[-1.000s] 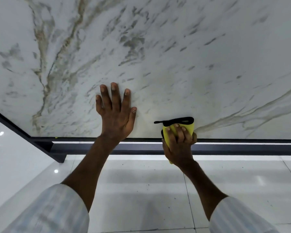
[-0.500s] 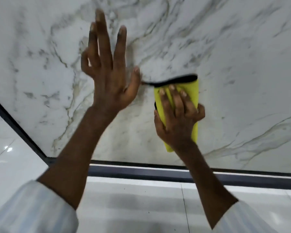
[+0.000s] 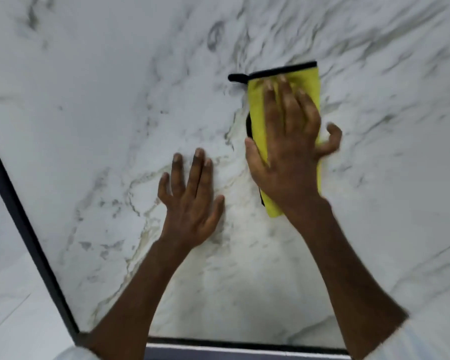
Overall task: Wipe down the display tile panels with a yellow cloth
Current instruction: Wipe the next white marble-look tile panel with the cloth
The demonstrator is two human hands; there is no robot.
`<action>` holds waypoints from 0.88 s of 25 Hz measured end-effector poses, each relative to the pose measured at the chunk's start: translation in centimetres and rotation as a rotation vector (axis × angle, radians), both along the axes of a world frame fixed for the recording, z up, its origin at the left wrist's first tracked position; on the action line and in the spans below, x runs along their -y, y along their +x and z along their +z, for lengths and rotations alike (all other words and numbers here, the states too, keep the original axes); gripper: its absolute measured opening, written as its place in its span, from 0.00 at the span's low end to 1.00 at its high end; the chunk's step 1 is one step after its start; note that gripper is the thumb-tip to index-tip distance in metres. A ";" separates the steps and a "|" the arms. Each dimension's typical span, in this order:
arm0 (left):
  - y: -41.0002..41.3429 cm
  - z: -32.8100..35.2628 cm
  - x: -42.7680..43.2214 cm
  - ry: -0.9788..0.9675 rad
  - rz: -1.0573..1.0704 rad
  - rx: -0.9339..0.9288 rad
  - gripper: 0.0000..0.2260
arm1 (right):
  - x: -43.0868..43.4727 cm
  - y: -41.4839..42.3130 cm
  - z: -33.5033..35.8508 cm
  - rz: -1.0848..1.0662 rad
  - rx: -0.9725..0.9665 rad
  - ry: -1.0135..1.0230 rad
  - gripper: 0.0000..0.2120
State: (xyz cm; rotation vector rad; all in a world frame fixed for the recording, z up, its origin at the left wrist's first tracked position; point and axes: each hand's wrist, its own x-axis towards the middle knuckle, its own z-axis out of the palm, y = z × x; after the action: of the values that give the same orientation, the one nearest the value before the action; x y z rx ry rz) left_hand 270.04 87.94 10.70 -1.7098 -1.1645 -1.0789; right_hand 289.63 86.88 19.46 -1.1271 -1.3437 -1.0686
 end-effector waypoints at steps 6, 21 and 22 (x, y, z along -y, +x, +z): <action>2.3 6.6 -1.2 0.117 0.003 -0.022 0.30 | -1.4 1.5 -6.6 -0.087 0.146 -0.006 0.38; 1.7 14.5 -1.0 0.182 -0.047 -0.010 0.29 | -0.5 1.7 -2.7 -0.095 0.073 -0.019 0.38; 2.2 14.9 -1.3 0.165 -0.016 -0.004 0.30 | -0.4 1.7 -2.6 -0.085 0.081 -0.022 0.38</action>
State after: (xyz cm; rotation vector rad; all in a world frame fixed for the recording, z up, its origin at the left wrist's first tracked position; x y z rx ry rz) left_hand 272.23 89.29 25.65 -1.5949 -1.0305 -1.1484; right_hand 291.35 87.31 16.86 -1.1775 -1.3839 -1.1744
